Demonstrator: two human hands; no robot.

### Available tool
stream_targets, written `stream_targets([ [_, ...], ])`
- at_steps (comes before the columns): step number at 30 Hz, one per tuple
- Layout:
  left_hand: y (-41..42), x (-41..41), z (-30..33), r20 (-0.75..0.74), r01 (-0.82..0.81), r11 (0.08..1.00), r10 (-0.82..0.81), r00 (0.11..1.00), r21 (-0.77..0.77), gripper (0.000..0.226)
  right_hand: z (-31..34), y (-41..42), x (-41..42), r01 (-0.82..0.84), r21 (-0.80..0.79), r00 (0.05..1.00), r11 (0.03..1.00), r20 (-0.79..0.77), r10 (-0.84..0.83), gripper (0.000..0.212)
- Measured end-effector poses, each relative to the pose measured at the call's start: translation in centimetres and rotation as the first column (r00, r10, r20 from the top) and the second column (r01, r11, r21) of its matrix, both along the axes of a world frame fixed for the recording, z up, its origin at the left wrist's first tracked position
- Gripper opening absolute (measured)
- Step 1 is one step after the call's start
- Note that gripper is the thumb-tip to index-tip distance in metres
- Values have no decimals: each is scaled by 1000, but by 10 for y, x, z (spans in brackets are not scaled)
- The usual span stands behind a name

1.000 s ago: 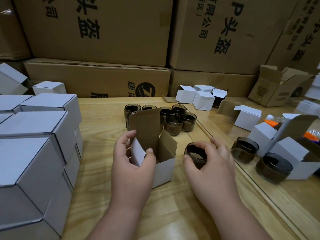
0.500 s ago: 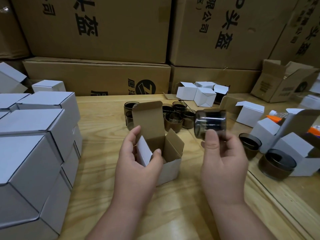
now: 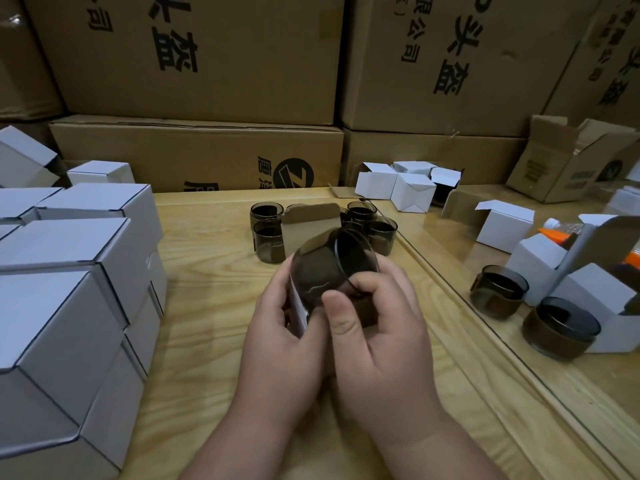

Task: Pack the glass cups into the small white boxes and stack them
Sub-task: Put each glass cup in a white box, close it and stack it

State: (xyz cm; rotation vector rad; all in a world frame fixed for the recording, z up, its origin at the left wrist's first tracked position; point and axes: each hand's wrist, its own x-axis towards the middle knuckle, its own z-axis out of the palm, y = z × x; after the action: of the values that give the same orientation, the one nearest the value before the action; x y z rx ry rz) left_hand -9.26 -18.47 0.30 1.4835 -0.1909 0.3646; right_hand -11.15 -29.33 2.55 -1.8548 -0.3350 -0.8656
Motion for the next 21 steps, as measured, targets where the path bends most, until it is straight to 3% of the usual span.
stream_targets([
  [5, 1, 5, -4, -72, 24, 995, -31, 997, -93, 63, -3, -5, 5, 166, -44, 982, 985, -86, -169, 28],
  [8, 3, 4, -4, -113, 23, 989, -40, 993, -146, 62, -4, -8, 7, 150, -83, 971, 985, -173, -163, 30],
  [16, 1, 1, 0, -112, 52, 966, -83, 990, -253, 63, -2, -7, 3, 96, -230, 979, 968, -153, -134, 28],
  [21, 2, 4, -3, -55, 66, 977, -79, 995, -204, 55, -5, -8, 5, 90, -256, 972, 962, -189, -141, 29],
])
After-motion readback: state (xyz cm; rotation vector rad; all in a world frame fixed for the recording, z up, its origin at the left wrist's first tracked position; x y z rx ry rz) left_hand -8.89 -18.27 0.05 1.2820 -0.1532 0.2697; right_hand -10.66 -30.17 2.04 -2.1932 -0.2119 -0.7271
